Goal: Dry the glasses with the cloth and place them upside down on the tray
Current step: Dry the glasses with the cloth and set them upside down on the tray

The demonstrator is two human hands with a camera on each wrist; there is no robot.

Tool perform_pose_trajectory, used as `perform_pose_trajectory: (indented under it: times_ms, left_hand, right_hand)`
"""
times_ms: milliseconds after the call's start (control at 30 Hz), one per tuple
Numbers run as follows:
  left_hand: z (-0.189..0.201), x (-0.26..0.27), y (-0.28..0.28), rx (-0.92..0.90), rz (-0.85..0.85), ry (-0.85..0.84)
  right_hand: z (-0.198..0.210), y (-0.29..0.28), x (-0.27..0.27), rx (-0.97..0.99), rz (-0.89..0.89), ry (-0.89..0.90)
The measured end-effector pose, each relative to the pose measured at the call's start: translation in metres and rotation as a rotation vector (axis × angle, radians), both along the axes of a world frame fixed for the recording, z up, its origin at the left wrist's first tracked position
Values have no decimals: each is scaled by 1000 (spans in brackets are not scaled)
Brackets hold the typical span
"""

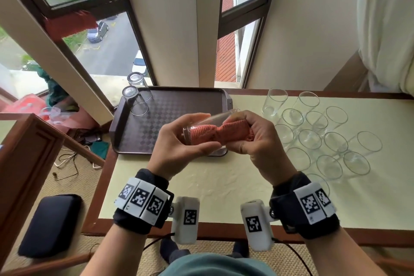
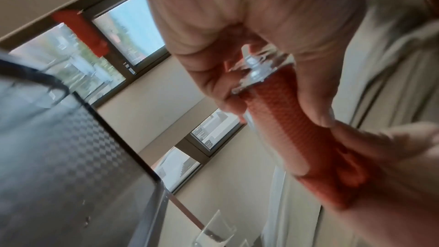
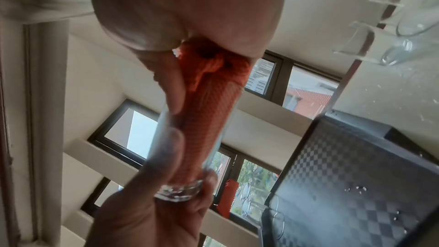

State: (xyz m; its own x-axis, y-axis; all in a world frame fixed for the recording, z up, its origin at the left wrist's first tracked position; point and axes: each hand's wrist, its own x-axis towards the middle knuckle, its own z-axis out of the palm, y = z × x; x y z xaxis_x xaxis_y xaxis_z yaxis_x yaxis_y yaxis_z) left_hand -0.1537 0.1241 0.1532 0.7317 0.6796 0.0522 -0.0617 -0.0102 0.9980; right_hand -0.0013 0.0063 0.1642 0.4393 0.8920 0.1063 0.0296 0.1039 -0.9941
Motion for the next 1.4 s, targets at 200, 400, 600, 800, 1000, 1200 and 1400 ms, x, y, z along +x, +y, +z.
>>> perform_pose_trajectory:
  times_ms: [200, 400, 600, 800, 1000, 1200, 1400]
  left_hand:
    - [-10, 2, 3, 178, -41, 48]
    - [-9, 3, 2, -247, -17, 76]
    - [-11, -1, -3, 277, 64, 33]
    - [-7, -2, 2, -66, -28, 20]
    - [-4, 0, 6, -68, 62, 41]
    - [-9, 1, 7, 551, 71, 73]
    - [-7, 6, 8, -155, 15, 91]
  right_hand:
    - [-4, 2, 0, -11, -54, 84]
    - [-2, 2, 0, -20, -14, 17]
    - [-3, 2, 4, -51, 27, 137]
    - [-5, 5, 2, -35, 7, 127]
    - [-6, 13, -1, -57, 15, -40]
    - [-4, 13, 11, -52, 70, 83]
    - [-1, 16, 11, -24, 29, -108]
